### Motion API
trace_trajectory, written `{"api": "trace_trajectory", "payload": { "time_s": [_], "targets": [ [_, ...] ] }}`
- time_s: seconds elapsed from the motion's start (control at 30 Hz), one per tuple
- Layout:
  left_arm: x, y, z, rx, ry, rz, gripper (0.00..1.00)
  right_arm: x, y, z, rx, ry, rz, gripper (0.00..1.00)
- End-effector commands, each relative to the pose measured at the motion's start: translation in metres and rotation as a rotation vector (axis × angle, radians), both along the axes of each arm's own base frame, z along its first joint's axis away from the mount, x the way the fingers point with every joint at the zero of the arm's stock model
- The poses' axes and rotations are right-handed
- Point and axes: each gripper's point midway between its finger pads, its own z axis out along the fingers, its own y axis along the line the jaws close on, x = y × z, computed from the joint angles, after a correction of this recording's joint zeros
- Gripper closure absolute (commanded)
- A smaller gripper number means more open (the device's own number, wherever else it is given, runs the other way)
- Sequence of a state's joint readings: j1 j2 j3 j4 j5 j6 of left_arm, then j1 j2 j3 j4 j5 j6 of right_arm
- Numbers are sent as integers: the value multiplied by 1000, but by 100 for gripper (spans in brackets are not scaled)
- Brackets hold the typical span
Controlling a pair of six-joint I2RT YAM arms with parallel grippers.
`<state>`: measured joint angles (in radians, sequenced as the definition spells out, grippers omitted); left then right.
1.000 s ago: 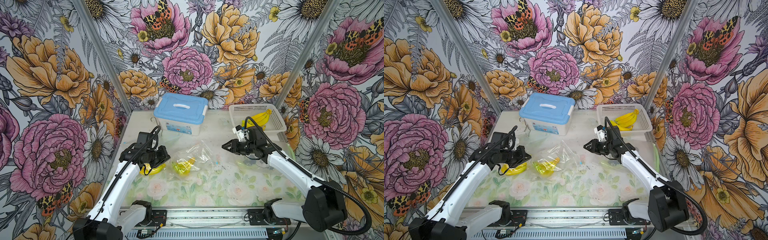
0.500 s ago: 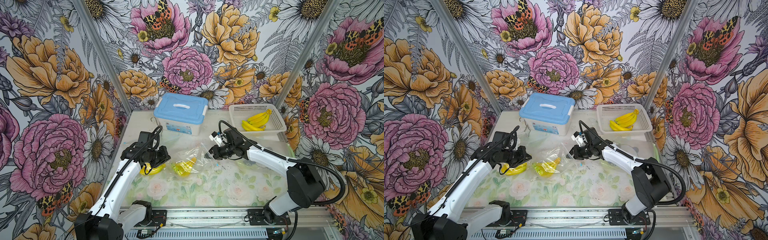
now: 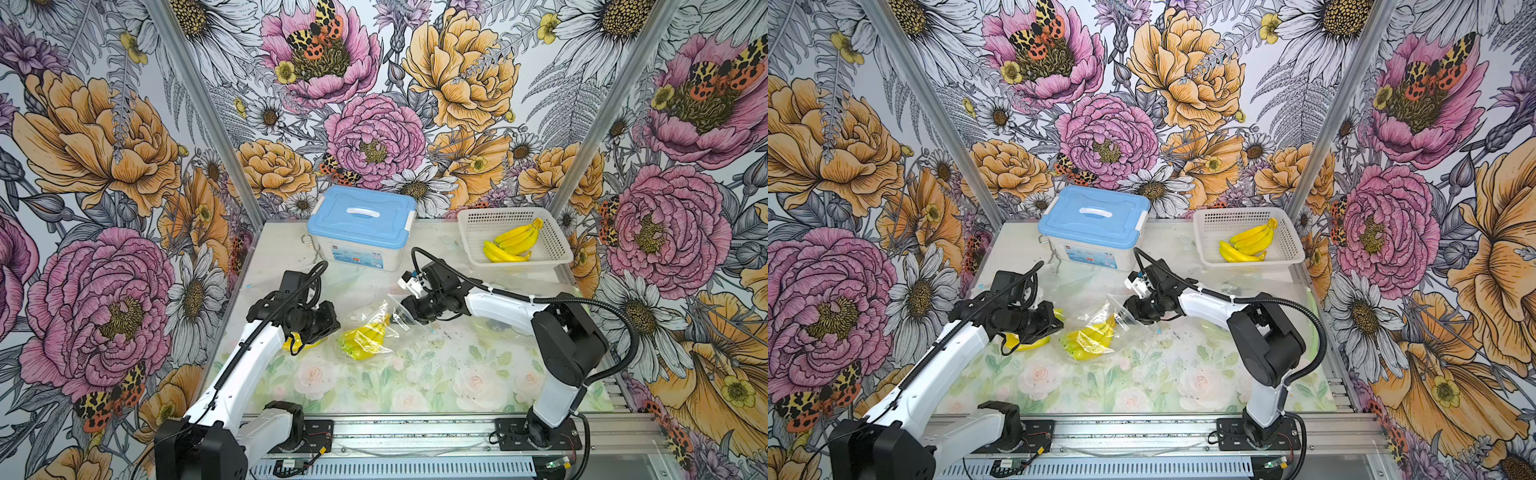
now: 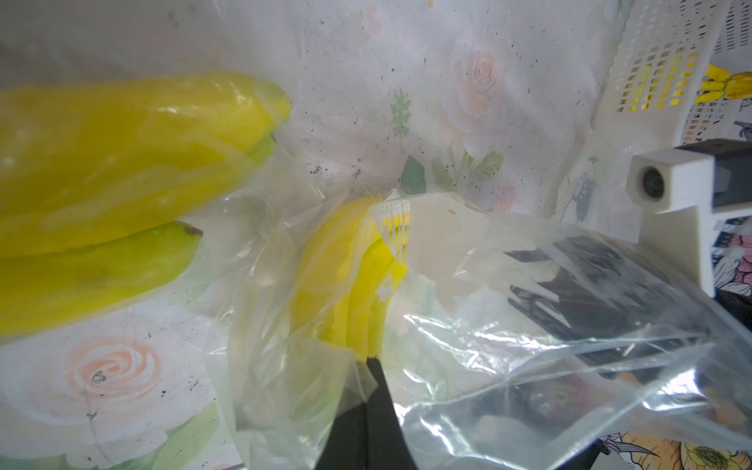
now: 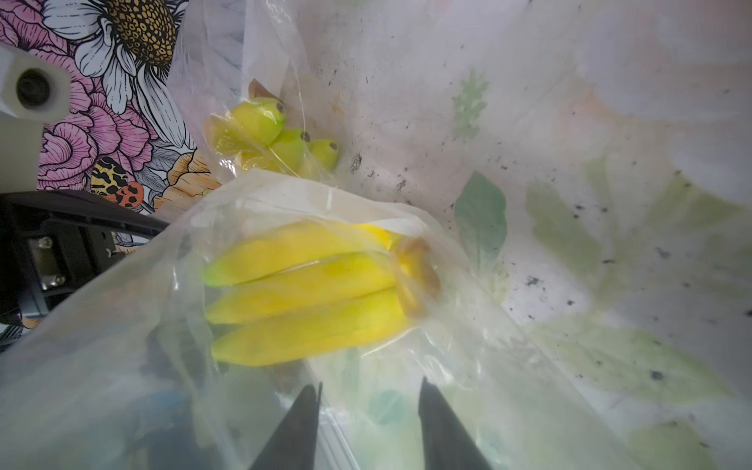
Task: Open the zip-top bag and take out the banana
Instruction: Pick up the banana from the zipper food storage bag.
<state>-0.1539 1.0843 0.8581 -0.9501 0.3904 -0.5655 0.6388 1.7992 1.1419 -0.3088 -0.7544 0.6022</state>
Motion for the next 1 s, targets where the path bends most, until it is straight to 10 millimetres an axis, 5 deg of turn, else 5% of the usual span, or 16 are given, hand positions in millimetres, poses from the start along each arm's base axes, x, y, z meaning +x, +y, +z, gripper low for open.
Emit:
{"api": "trace_trajectory", "payload": {
  "time_s": [0.0, 0.4, 0.8, 0.97],
  "targets": [
    [5, 3, -2, 7, -32, -10, 100, 10, 12, 1, -4, -38, -4, 56],
    [12, 8, -6, -6, -15, -20, 100, 24, 35, -12, -15, -39, 8, 55],
    [15, 10, -7, -23, -12, -22, 100, 15, 48, -26, -32, -7, 33, 62],
    [14, 11, -5, -28, -16, -18, 100, 21, 49, -20, -39, -39, 13, 82]
  ]
}}
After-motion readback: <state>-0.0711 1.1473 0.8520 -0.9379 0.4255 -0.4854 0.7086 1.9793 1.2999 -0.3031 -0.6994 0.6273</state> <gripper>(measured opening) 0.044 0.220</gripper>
